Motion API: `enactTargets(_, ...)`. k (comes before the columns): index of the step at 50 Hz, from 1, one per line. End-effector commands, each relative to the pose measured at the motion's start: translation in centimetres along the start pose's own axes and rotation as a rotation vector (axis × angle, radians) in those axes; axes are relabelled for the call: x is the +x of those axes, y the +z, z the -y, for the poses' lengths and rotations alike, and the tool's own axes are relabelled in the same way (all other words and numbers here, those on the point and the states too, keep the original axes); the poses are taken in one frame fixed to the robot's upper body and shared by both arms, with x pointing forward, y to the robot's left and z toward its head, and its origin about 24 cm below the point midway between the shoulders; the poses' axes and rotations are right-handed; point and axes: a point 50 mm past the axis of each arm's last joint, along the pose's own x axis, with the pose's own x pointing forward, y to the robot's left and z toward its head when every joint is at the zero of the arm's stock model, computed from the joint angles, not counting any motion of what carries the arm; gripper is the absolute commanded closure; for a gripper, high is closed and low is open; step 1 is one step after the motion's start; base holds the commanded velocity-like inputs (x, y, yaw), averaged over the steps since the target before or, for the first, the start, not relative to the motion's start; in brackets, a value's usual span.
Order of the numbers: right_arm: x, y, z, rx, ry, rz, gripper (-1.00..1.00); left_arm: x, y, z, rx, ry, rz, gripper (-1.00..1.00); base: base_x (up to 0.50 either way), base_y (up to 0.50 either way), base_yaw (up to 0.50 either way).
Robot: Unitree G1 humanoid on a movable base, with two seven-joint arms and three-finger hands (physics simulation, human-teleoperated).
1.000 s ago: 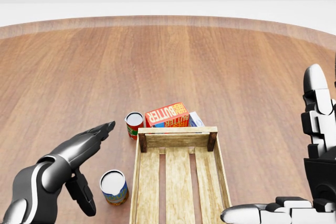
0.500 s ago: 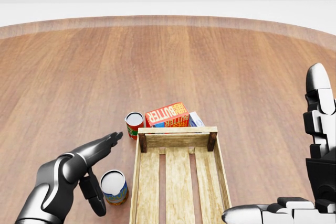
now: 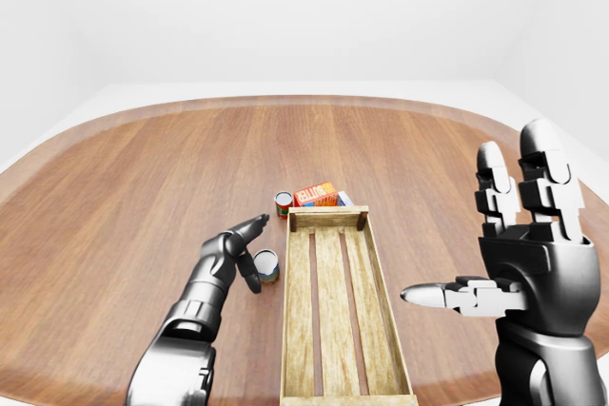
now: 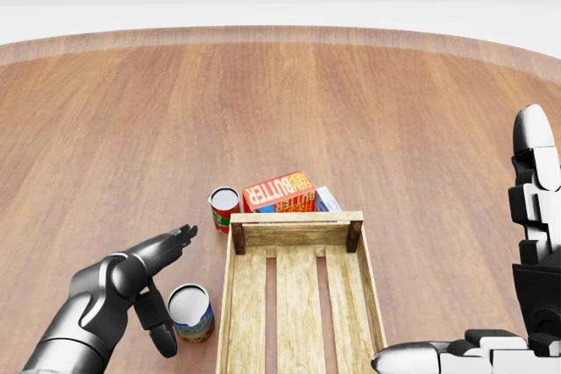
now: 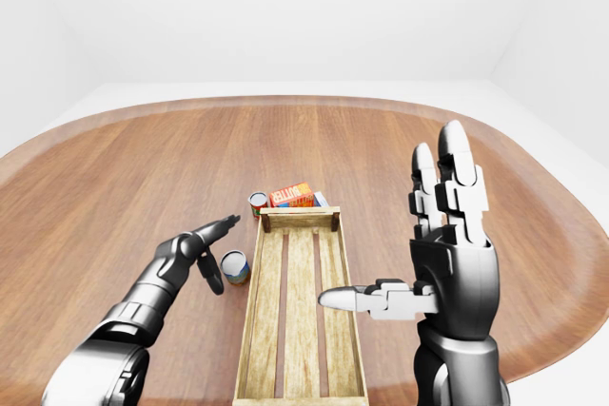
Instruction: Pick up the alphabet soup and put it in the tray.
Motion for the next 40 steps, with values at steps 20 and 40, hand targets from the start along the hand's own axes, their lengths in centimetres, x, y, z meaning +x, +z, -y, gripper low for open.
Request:
enactTargets(20, -0.05, 0.16, 0.00, 0.007, -0.002, 0.006, -0.98, 0.88, 0.07, -0.23, -0.026, -0.030, -0.052, -1.00, 0.00, 0.00, 0.00)
enactTargets(40, 0.16, 0.10, -0.01, -0.010, -0.005, 0.010, -0.98, 1.02, -0.07, -0.34, -0.010, -0.036, -0.078, -1.00, 0.00, 0.00, 0.00)
